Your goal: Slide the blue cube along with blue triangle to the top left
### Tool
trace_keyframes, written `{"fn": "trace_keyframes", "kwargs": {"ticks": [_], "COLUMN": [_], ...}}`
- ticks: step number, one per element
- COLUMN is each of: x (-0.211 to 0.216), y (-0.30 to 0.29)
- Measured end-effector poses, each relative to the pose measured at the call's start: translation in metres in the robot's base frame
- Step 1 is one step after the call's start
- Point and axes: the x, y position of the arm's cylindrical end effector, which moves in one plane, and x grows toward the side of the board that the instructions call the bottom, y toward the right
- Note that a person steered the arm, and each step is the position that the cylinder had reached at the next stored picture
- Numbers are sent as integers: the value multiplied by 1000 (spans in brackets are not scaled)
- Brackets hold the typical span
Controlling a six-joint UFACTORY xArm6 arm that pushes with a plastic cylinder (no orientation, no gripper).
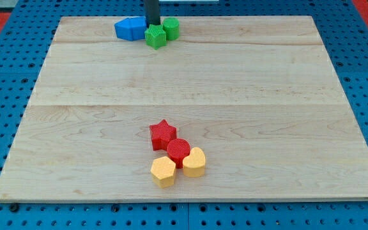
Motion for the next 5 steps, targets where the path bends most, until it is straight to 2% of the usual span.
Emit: {"fn": "trace_keyframes", "kwargs": {"ticks": [1,3,4,5], "x": [17,-5,-36,-45], "y": [-16,-65,-51,-4]}}
